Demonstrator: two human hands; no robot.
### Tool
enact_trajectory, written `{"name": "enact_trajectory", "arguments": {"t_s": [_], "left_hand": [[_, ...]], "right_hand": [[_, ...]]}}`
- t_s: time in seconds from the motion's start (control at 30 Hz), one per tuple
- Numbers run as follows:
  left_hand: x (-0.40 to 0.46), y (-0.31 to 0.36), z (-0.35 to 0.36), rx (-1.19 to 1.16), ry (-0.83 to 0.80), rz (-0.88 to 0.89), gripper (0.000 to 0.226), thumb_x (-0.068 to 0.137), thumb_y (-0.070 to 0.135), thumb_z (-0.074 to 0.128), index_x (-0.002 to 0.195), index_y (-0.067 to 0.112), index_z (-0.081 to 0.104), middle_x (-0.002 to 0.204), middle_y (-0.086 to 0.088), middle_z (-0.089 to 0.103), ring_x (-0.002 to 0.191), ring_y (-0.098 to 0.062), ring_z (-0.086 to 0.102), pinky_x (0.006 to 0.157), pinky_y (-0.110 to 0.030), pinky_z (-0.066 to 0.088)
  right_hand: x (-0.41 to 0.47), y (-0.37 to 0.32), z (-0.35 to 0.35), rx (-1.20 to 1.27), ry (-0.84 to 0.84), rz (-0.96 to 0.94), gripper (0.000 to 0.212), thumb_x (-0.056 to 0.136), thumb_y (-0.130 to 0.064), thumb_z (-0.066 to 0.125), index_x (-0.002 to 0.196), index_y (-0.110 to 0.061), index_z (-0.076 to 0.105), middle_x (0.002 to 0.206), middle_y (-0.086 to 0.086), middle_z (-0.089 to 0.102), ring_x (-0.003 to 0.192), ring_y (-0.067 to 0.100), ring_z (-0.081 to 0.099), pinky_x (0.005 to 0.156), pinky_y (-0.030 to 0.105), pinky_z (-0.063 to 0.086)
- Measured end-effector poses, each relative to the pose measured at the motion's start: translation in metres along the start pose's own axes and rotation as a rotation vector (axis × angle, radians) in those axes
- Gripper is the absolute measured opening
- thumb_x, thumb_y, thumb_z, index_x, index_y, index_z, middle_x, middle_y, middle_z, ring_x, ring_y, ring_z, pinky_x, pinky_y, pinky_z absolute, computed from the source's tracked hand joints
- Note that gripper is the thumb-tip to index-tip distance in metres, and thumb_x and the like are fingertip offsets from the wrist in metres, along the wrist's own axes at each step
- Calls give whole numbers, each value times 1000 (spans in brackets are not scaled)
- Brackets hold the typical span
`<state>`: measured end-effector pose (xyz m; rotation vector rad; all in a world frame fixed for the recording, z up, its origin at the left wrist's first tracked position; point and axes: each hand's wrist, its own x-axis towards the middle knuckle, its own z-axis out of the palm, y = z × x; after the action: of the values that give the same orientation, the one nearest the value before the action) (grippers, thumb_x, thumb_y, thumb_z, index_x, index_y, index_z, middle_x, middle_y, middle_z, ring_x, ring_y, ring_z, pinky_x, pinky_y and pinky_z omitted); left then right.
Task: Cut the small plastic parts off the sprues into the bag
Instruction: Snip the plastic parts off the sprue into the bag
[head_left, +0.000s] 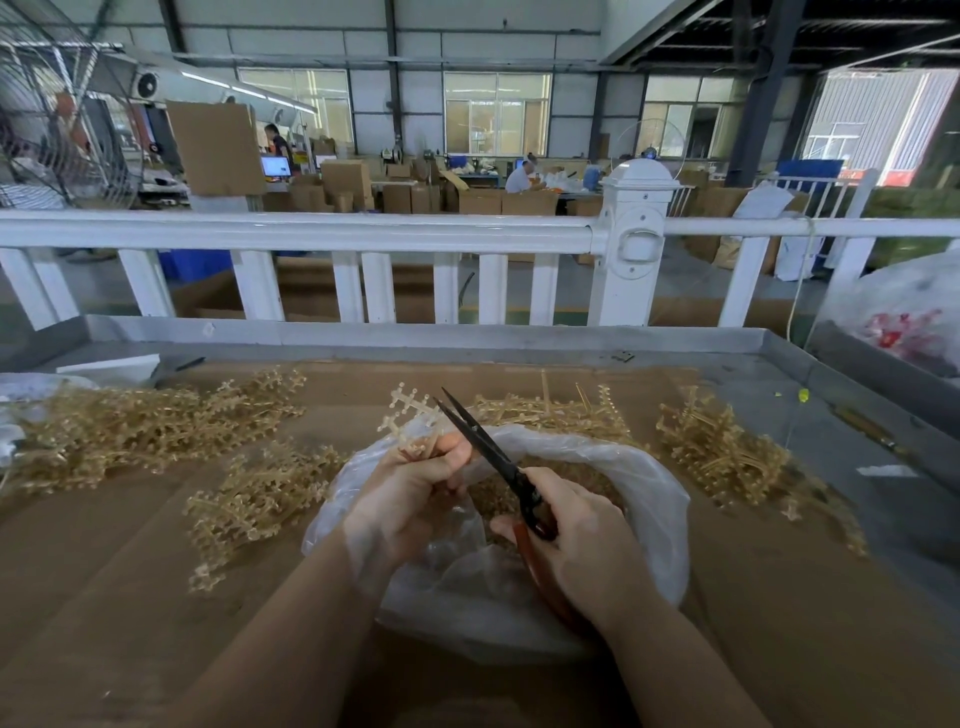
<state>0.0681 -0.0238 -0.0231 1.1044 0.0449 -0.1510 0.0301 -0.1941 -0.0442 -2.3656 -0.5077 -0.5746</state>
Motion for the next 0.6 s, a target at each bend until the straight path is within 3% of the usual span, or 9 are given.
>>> {"name": "enact_trajectory", "arguments": {"t_s": [0.1, 0.17, 0.37, 0.4, 0.47, 0.6], "left_hand": [[-1, 0, -1, -48, 6, -66, 10, 71, 7, 65, 68, 16, 64, 53, 1, 54, 42, -9, 50, 43, -18, 43], [-2, 1, -1, -117, -31, -81, 11, 67, 7, 65, 75, 13, 69, 67, 0, 65, 54, -8, 61, 50, -19, 49], [-2, -3, -2, -125, 34, -58, 49, 67, 26, 69, 112, 10, 66, 104, -7, 69, 85, -17, 68, 70, -29, 53], [-3, -3, 0, -145, 52, -48, 44, 67, 25, 69, 109, 10, 68, 103, -6, 71, 83, -15, 70, 66, -25, 56], [-2, -5, 1, -165, 103, -15, 13, 74, 17, 68, 84, 12, 75, 83, -3, 74, 67, -10, 71, 52, -20, 54], [-4, -4, 1, -75, 137, 23, 21, 82, 14, 65, 64, 16, 74, 67, 0, 71, 52, -8, 65, 44, -18, 49]], "right_hand": [[1, 0, 1, -31, -5, 11, 46, 85, -52, 59, 122, -25, 57, 106, -7, 67, 96, 8, 61, 82, 18, 46], [0, 0, 2, -46, -6, 10, 45, 86, -52, 59, 122, -26, 57, 106, -7, 66, 96, 9, 62, 83, 21, 48], [0, 1, 3, -61, 3, 6, 45, 86, -53, 58, 121, -25, 58, 103, -6, 67, 94, 10, 63, 80, 22, 49], [0, 1, 3, -67, 3, 5, 46, 85, -54, 57, 121, -25, 58, 103, -7, 67, 93, 10, 63, 79, 20, 48], [-2, 1, 4, -81, 3, 1, 47, 84, -58, 55, 120, -27, 57, 100, -8, 67, 91, 8, 62, 76, 16, 45], [-2, 0, 5, -96, 24, 4, 45, 83, -58, 57, 116, -27, 59, 96, -10, 67, 85, 7, 62, 72, 15, 46]]}}
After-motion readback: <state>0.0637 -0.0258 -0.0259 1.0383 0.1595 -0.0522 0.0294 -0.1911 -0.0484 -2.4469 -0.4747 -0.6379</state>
